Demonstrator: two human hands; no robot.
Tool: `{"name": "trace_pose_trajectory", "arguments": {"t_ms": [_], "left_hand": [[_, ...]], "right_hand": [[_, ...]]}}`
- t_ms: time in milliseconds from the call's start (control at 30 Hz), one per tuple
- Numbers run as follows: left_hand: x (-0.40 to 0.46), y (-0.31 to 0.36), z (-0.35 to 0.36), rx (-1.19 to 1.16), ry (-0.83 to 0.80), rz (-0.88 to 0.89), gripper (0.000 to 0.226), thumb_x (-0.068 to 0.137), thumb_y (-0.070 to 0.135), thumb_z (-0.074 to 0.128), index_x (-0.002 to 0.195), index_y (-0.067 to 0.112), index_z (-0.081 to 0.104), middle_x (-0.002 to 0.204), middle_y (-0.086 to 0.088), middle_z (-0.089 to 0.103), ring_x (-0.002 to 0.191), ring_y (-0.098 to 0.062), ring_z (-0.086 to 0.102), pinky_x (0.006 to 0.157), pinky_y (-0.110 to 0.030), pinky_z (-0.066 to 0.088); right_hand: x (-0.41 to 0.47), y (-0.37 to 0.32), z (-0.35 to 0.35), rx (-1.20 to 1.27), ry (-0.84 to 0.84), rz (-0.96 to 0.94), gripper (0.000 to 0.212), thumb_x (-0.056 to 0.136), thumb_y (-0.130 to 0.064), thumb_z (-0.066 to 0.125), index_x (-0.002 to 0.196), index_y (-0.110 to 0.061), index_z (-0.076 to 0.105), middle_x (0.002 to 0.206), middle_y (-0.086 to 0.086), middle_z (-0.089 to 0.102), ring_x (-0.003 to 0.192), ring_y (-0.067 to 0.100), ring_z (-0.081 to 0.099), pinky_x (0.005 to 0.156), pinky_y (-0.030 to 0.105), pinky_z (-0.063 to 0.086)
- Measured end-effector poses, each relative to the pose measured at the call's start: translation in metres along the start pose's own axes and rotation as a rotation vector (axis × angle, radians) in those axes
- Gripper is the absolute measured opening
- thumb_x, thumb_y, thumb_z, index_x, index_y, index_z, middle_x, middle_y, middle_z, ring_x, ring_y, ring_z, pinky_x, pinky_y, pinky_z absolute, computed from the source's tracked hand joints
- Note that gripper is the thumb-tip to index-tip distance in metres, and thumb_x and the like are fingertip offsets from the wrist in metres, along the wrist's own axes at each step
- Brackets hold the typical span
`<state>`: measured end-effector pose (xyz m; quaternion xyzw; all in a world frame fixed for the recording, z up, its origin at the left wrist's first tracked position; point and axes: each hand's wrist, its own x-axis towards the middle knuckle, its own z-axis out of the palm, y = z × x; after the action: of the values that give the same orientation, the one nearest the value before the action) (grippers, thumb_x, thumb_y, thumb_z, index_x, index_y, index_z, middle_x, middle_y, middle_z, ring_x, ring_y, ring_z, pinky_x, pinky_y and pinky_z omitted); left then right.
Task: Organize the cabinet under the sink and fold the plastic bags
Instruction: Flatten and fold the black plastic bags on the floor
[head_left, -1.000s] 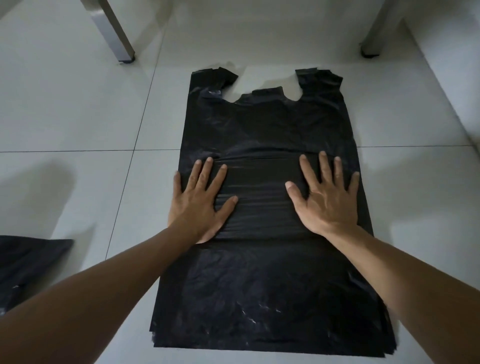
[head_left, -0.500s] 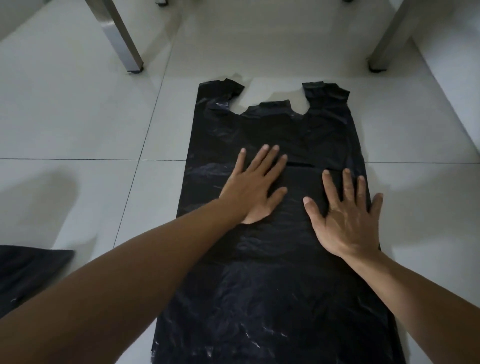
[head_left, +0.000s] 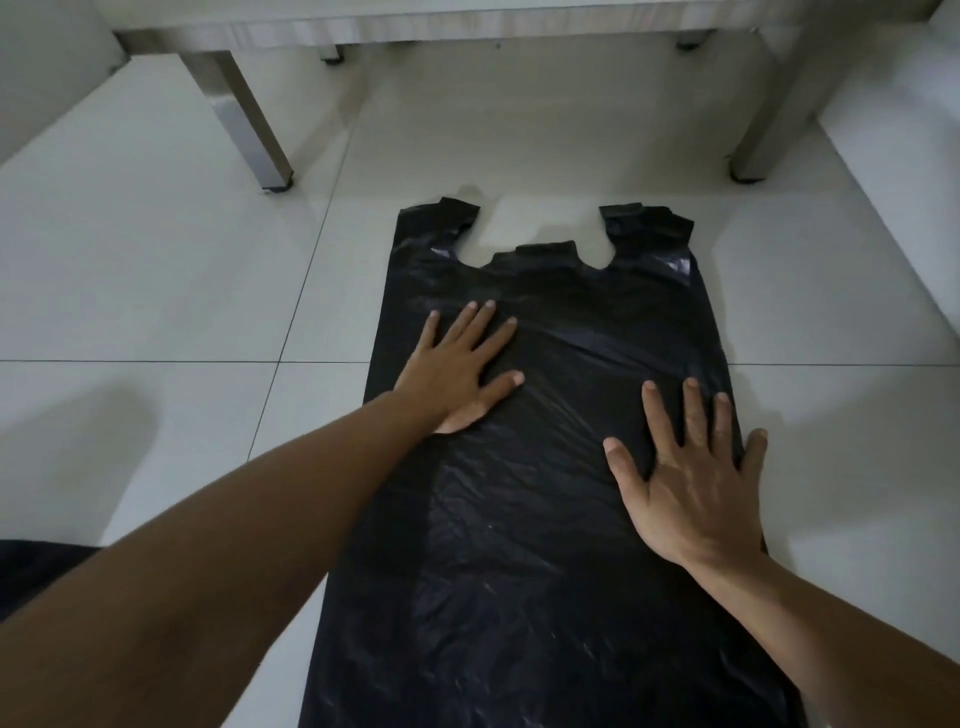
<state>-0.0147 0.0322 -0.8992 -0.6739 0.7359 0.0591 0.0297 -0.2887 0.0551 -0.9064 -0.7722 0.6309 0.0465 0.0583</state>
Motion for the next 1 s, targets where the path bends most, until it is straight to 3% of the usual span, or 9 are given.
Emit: {"name": "trace_pose_trajectory", "arguments": {"t_ms": [133, 233, 367, 467, 533, 633, 733, 867, 1000], "left_hand": [[0.026, -0.052, -0.007, -0.054, -0.066, -0.367, 0.078, 0.092, 0.071, 0.012, 0.154, 0.029, -0.007, 0.162, -0.004, -0.014, 0.148, -0.022, -0.015, 0.117, -0.057, -0.005], [0.031, -0.059, -0.022, -0.070, 0.081, -0.534, 0.081, 0.094, 0.067, 0.017, 0.155, 0.016, -0.002, 0.162, -0.011, -0.010, 0.149, -0.027, -0.011, 0.117, -0.056, -0.006], [0.025, -0.030, -0.012, -0.127, -0.026, -0.364, 0.085, 0.093, 0.068, 0.017, 0.154, 0.015, -0.007, 0.162, -0.006, -0.013, 0.148, -0.021, -0.014, 0.119, -0.054, -0.006], [0.024, -0.018, -0.010, -0.150, 0.089, -0.473, 0.083, 0.095, 0.065, 0.015, 0.154, 0.010, -0.003, 0.162, -0.010, -0.012, 0.149, -0.024, -0.014, 0.118, -0.051, -0.009], [0.017, 0.001, -0.010, -0.123, 0.143, -0.369, 0.079, 0.097, 0.060, 0.016, 0.154, 0.009, -0.003, 0.162, -0.009, -0.012, 0.148, -0.023, -0.015, 0.119, -0.048, -0.010], [0.004, 0.023, 0.003, -0.097, 0.035, -0.224, 0.076, 0.097, 0.061, 0.012, 0.154, 0.015, -0.006, 0.162, -0.004, -0.014, 0.148, -0.019, -0.017, 0.119, -0.049, -0.009], [0.000, 0.024, 0.012, -0.062, 0.028, -0.256, 0.075, 0.095, 0.062, 0.006, 0.154, 0.018, -0.009, 0.162, 0.000, -0.015, 0.148, -0.017, -0.018, 0.119, -0.052, -0.007], [0.002, 0.025, 0.012, -0.043, 0.040, -0.251, 0.075, 0.094, 0.061, 0.004, 0.154, 0.018, -0.010, 0.161, 0.000, -0.016, 0.147, -0.016, -0.019, 0.119, -0.052, -0.007], [0.000, 0.025, 0.011, -0.041, 0.035, -0.252, 0.076, 0.092, 0.062, 0.000, 0.153, 0.019, -0.012, 0.161, 0.000, -0.018, 0.146, -0.016, -0.022, 0.119, -0.051, -0.007]], "right_hand": [[0.000, -0.001, 0.000, 0.004, 0.004, 0.006, 0.081, 0.083, -0.077, -0.010, 0.155, -0.038, -0.008, 0.165, 0.005, -0.004, 0.151, 0.031, -0.003, 0.118, 0.062, 0.006], [0.000, -0.003, -0.002, 0.000, -0.010, 0.008, 0.081, 0.085, -0.077, -0.007, 0.155, -0.037, -0.005, 0.165, 0.005, -0.001, 0.151, 0.032, -0.001, 0.118, 0.062, 0.007], [0.000, -0.002, -0.004, 0.002, -0.017, 0.008, 0.081, 0.084, -0.077, -0.007, 0.156, -0.037, -0.005, 0.165, 0.006, 0.000, 0.151, 0.032, 0.000, 0.117, 0.062, 0.007], [0.000, -0.002, -0.004, 0.007, -0.024, 0.005, 0.081, 0.084, -0.077, -0.007, 0.155, -0.038, -0.007, 0.165, 0.005, -0.003, 0.151, 0.032, -0.002, 0.118, 0.062, 0.006], [0.000, -0.001, -0.004, 0.006, -0.033, 0.003, 0.081, 0.084, -0.077, -0.007, 0.155, -0.038, -0.009, 0.165, 0.005, -0.006, 0.151, 0.032, -0.005, 0.118, 0.062, 0.005], [-0.001, -0.005, -0.011, -0.013, -0.083, 0.009, 0.082, 0.082, -0.075, -0.009, 0.154, -0.036, -0.014, 0.165, 0.006, -0.011, 0.151, 0.033, -0.009, 0.117, 0.064, 0.003], [0.003, -0.015, -0.025, -0.094, -0.111, 0.014, 0.080, 0.089, -0.069, 0.009, 0.156, -0.028, -0.003, 0.165, 0.010, -0.004, 0.150, 0.037, -0.009, 0.114, 0.068, 0.001], [0.038, -0.041, -0.040, -0.014, 0.058, -0.207, 0.069, 0.096, -0.050, 0.030, 0.156, -0.022, 0.012, 0.165, 0.009, 0.003, 0.150, 0.035, -0.007, 0.117, 0.064, 0.001], [0.098, -0.066, -0.037, 0.073, -0.061, -0.382, 0.061, 0.102, -0.055, 0.017, 0.156, -0.033, -0.001, 0.165, -0.002, -0.010, 0.151, 0.024, -0.013, 0.121, 0.053, -0.003]]}}
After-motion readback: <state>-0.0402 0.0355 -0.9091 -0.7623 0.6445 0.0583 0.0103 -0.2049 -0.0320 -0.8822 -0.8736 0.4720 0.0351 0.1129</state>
